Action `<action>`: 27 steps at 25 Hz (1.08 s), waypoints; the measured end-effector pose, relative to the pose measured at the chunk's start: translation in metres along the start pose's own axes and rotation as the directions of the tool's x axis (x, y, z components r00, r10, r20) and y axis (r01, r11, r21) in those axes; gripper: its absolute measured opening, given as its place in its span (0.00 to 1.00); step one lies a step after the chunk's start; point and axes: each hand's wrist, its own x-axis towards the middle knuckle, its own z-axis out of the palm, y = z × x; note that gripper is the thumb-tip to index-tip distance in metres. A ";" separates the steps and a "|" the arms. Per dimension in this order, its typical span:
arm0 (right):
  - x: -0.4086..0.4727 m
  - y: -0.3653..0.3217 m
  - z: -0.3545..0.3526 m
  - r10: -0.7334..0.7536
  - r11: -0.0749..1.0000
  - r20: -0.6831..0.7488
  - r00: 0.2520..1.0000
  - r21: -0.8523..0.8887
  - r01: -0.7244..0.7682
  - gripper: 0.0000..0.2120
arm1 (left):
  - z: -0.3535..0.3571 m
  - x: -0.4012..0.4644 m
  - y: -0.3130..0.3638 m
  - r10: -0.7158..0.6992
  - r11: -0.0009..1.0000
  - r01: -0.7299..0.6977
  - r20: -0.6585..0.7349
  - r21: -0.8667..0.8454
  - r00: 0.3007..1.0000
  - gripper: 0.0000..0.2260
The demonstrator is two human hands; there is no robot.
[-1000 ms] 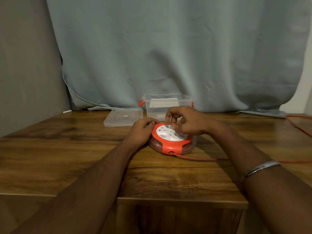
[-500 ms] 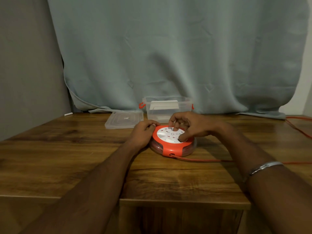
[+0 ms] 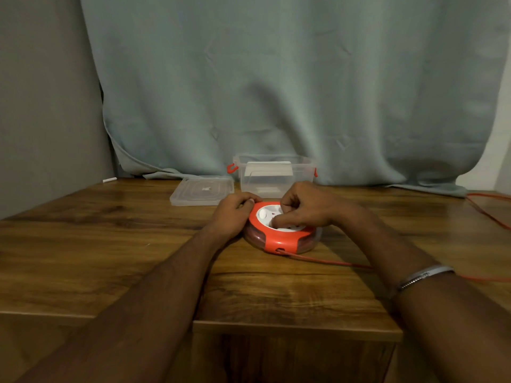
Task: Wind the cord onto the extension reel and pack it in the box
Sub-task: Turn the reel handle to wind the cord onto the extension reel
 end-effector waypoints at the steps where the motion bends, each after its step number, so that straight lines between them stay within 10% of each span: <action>1: 0.000 -0.001 0.000 -0.007 1.000 -0.006 1.000 0.008 0.007 0.22 | 0.000 0.000 0.000 0.005 1.000 -0.005 -0.002 0.003 1.000 0.14; 6: -0.003 0.005 -0.010 -0.053 0.988 -0.051 0.997 0.139 0.059 0.04 | -0.001 0.000 0.003 -0.017 1.000 0.017 0.009 0.005 1.000 0.14; 10: -0.003 0.009 -0.017 0.003 0.981 0.107 0.994 0.191 -0.024 0.30 | -0.002 -0.001 0.003 -0.030 1.000 0.029 0.031 0.011 0.999 0.15; 27: -0.007 0.018 -0.026 0.043 0.986 0.160 0.986 0.155 -0.068 0.55 | -0.001 -0.003 0.007 -0.034 0.999 0.034 0.045 -0.016 0.998 0.14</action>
